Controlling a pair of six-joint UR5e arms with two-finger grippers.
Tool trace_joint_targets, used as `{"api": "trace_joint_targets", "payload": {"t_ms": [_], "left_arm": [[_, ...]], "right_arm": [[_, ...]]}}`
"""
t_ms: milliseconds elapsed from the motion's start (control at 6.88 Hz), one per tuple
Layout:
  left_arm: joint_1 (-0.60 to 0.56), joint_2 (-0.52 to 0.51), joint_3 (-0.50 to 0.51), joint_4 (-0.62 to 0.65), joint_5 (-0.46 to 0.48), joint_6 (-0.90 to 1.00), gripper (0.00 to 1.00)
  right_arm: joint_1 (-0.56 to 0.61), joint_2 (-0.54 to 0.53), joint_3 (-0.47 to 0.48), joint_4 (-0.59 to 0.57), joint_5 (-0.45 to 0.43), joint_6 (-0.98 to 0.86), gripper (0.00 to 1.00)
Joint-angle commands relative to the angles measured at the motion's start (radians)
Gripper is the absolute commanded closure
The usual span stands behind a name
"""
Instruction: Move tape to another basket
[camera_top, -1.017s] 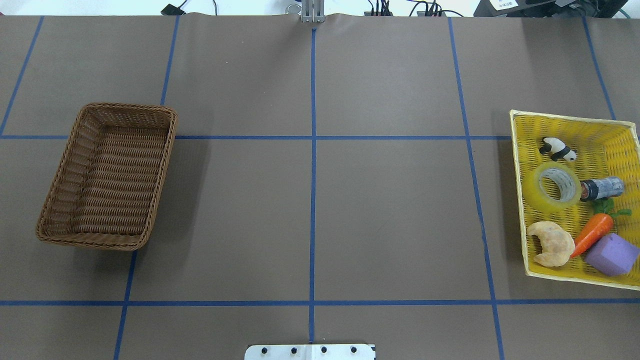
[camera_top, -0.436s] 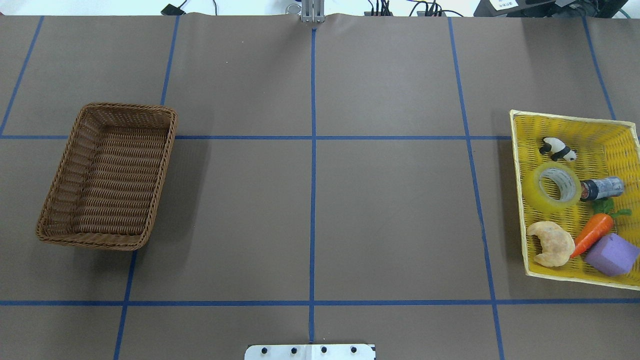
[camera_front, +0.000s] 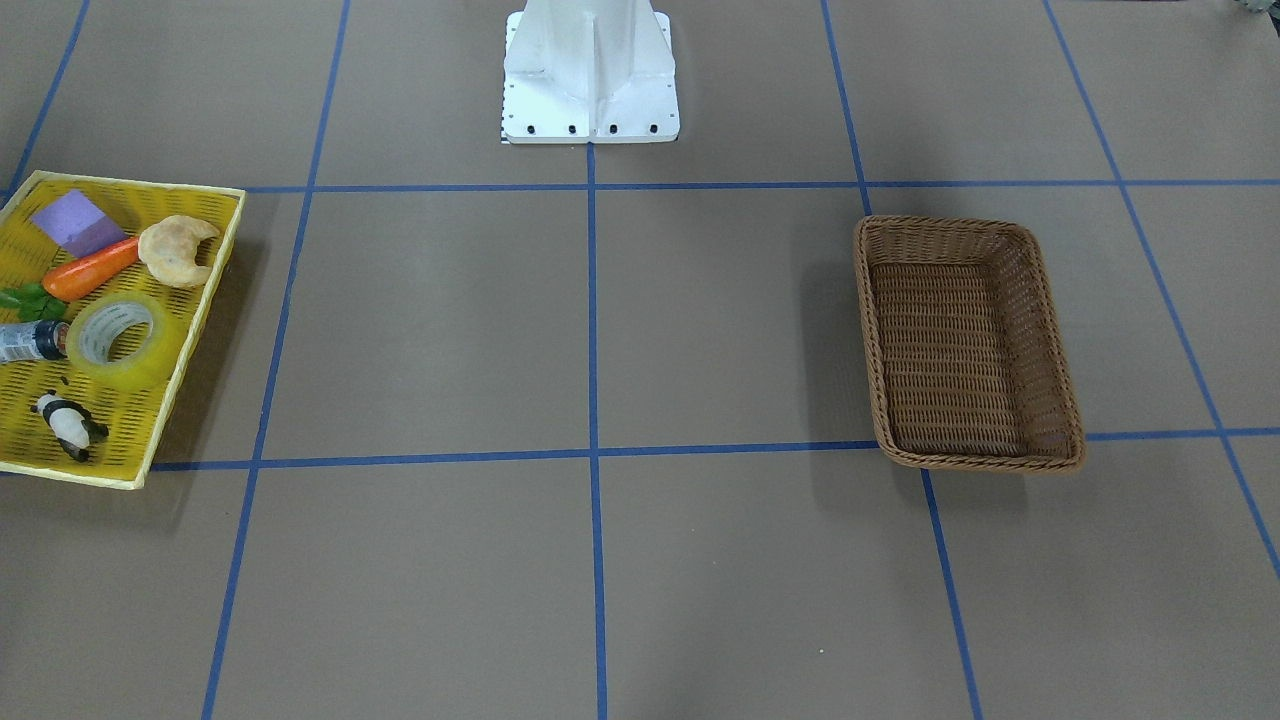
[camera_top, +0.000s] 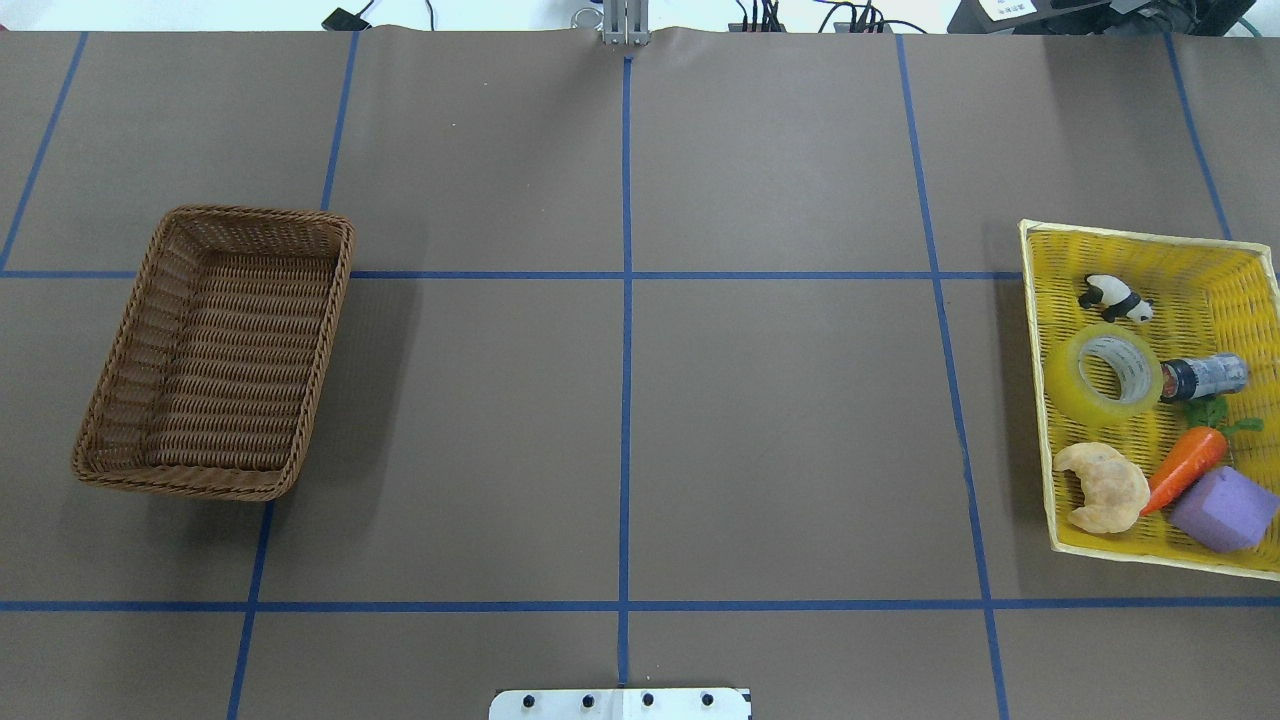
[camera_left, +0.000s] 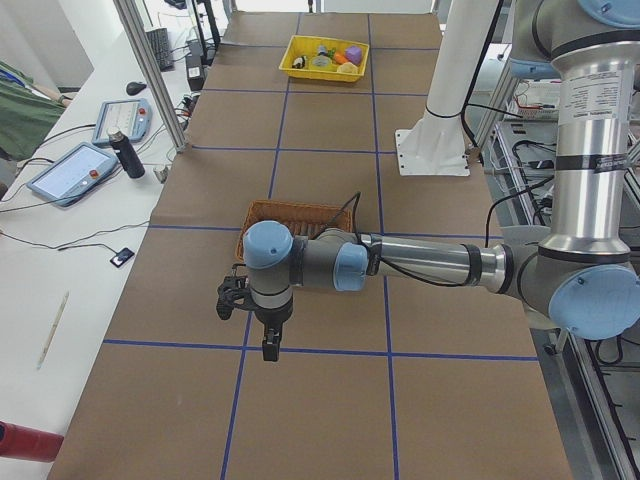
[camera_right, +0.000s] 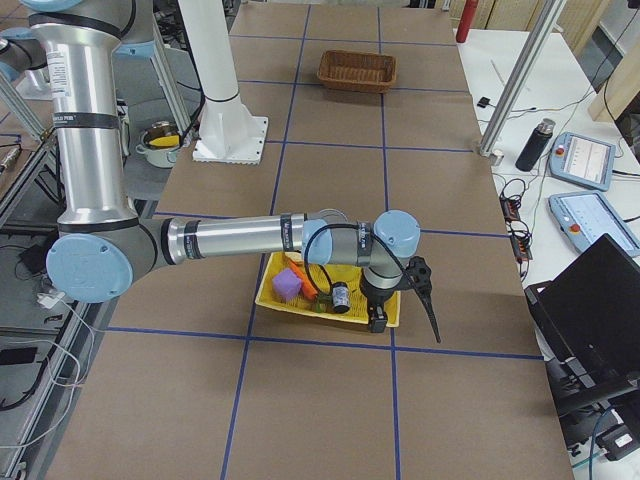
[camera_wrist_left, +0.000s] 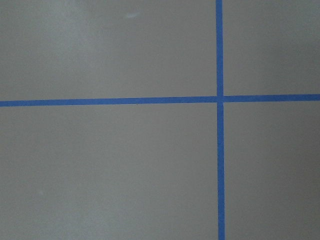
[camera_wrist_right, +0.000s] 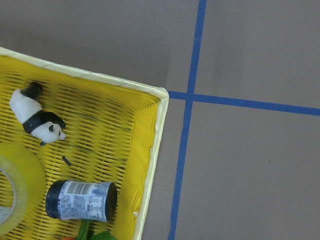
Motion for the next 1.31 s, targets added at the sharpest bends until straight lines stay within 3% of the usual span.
{"api": "trace_joint_targets", "payload": {"t_ms": [0,145,291,581,872,1163], "left_arm": [[0.002,0.001,-0.028,-0.002,-0.03,-0.005,0.02],[0.003,-0.011,-0.03,0.001,-0.109,-0.012,0.02],[0.005,-0.032,-0.03,-0.004,-0.131,-0.011,0.02],[0.012,-0.08,0.051,-0.01,-0.122,-0.006,0.02],[0.012,-0.062,0.056,-0.065,-0.128,0.0,0.02],[0.012,-0.059,0.066,-0.088,-0.13,-0.008,0.02]], "right_arm": [[-0.033,0.017,0.045,0.027,-0.021,0.005,0.0],[-0.036,0.049,0.042,0.026,-0.011,0.007,0.0],[-0.071,0.044,0.034,0.027,-0.015,0.007,0.0],[-0.075,0.027,0.057,0.107,0.023,0.005,0.0],[-0.109,-0.043,0.045,0.348,0.092,0.004,0.0],[-0.206,-0.045,0.048,0.356,0.135,0.004,0.0]]}}
